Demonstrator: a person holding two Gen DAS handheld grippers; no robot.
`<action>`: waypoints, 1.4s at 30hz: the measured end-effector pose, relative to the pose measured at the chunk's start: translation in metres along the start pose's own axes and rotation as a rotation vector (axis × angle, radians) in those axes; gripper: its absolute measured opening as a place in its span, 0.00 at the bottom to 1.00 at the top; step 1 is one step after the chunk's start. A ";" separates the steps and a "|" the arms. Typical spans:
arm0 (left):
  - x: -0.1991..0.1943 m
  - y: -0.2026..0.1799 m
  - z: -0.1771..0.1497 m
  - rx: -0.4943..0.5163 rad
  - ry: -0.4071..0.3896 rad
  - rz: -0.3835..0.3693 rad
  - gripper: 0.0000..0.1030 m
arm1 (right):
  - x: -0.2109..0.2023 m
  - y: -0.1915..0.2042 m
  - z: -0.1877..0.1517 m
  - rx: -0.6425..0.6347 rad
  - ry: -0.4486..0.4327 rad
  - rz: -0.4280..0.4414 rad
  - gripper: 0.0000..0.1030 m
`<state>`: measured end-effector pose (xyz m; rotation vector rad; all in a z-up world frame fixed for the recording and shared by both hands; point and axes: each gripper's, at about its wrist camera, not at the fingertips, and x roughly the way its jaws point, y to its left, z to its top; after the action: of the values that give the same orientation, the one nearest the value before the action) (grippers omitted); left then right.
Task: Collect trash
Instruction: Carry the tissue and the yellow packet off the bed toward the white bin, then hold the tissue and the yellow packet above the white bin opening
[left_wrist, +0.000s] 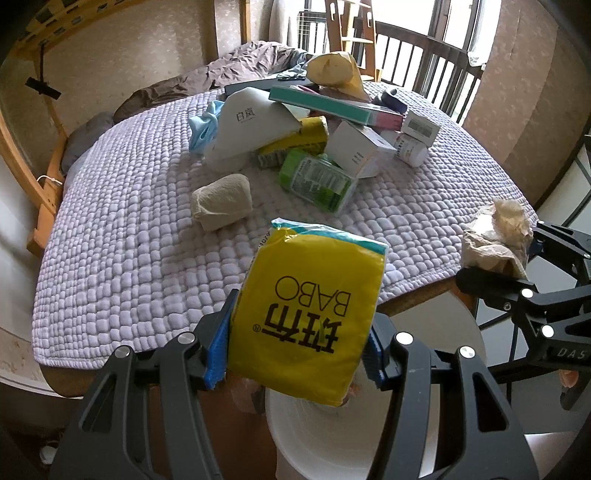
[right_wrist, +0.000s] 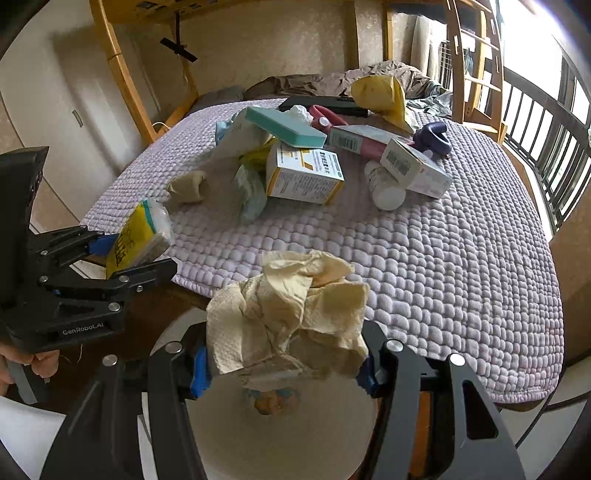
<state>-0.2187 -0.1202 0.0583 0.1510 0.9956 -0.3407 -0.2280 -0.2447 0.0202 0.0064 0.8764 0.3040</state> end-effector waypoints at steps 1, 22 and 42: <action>-0.001 -0.001 -0.001 0.003 -0.001 0.000 0.57 | -0.001 0.000 -0.001 0.001 0.000 0.000 0.56; -0.008 -0.016 -0.026 0.049 0.035 -0.051 0.57 | -0.005 0.006 -0.027 -0.002 0.043 0.026 0.56; -0.001 -0.037 -0.052 0.111 0.101 -0.091 0.57 | -0.004 0.012 -0.053 -0.006 0.099 0.055 0.56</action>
<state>-0.2729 -0.1402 0.0321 0.2254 1.0858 -0.4754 -0.2735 -0.2410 -0.0093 0.0104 0.9747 0.3610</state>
